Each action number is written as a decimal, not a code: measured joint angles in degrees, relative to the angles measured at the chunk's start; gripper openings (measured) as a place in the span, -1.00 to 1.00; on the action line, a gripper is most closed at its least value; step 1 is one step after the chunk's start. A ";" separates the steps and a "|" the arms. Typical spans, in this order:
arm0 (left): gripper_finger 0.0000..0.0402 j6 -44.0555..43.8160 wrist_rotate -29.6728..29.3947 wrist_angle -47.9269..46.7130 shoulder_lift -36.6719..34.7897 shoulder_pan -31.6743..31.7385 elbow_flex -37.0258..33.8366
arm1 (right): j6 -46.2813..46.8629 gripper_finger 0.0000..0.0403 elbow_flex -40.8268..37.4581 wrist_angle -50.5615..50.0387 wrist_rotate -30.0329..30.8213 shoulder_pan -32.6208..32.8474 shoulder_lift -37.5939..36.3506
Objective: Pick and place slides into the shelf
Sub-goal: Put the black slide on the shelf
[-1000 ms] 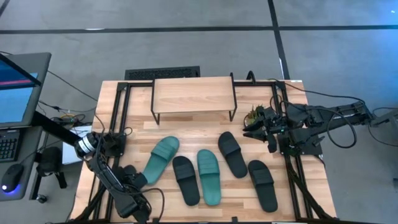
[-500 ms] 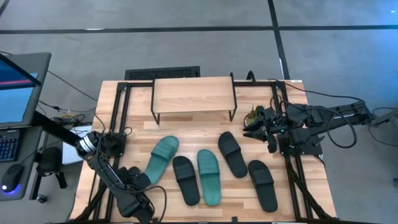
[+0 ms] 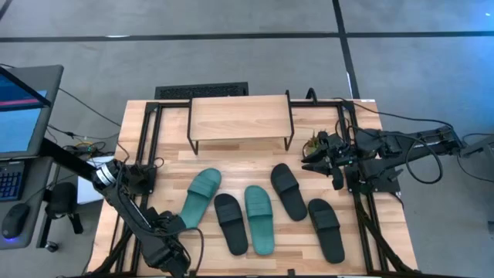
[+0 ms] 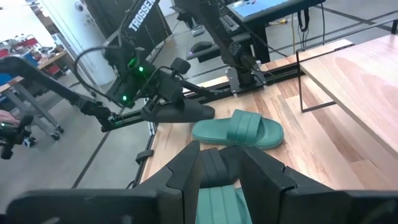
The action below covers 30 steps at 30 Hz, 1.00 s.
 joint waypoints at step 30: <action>-1.00 7.12 -10.41 -0.02 -7.56 5.25 4.85 | -1.44 -0.52 -0.02 2.67 -0.21 0.00 6.12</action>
